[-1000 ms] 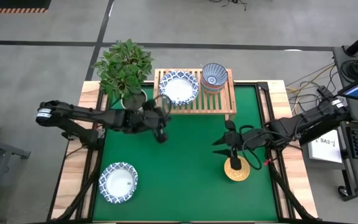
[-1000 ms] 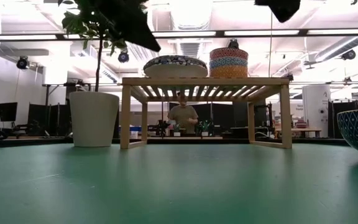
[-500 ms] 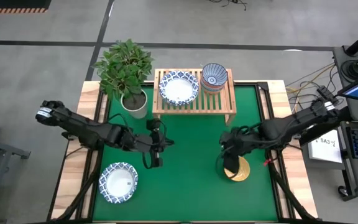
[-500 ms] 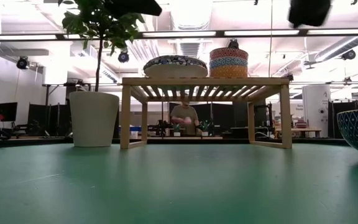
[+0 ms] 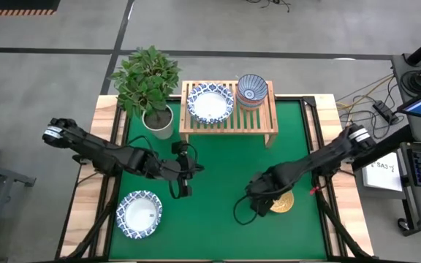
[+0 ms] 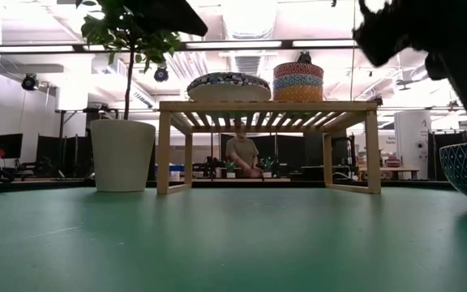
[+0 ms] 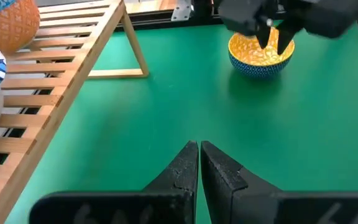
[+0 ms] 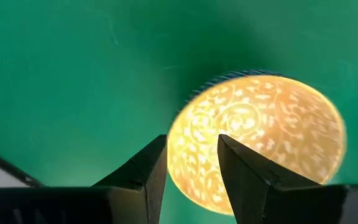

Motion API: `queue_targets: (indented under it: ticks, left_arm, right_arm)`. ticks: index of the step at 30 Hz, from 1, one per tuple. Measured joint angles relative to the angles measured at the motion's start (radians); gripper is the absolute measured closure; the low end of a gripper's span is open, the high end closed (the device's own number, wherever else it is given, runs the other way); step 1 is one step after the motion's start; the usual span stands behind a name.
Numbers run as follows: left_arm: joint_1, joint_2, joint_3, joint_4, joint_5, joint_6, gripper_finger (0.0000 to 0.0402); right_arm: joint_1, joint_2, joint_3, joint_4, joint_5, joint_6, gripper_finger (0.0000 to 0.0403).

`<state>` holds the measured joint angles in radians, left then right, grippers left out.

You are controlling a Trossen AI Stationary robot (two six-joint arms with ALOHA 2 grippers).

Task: Place and stack bowls onto a shelf
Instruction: Stack the light orange bowl on top of the blue bowl on the shelf

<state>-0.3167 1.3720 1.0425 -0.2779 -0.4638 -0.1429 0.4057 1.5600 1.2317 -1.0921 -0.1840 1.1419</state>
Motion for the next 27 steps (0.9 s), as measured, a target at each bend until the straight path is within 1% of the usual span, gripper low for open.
queue_targets:
  ticks: [6, 12, 15, 19, 23, 27]
  left_arm:
    - [-0.002, 0.0, -0.005, 0.024, -0.017, -0.005, 0.0402]
    - [-0.007, 0.003, -0.006, 0.053, -0.028, -0.027, 0.0401]
    - [-0.008, 0.003, -0.009, 0.058, -0.027, -0.025, 0.0401]
    - [-0.01, 0.004, -0.016, 0.059, -0.027, -0.024, 0.0401]
    - [-0.01, 0.004, -0.018, 0.059, -0.027, -0.024, 0.0401]
    - [-0.009, 0.004, -0.018, 0.059, -0.028, -0.018, 0.0401]
  right_arm:
    - [0.0, 0.084, 0.02, 0.029, -0.008, -0.006, 0.0271]
    - [0.0, 0.153, 0.017, 0.039, 0.028, -0.001, 0.0279]
    - [0.0, 0.186, 0.017, 0.047, 0.027, -0.011, 0.0307]
    - [0.001, 0.202, 0.019, 0.048, 0.014, -0.013, 0.0374]
    - [0.0, 0.184, 0.028, 0.041, 0.02, -0.022, 0.0386]
    - [0.0, 0.156, 0.082, 0.041, 0.021, -0.113, 0.0388]
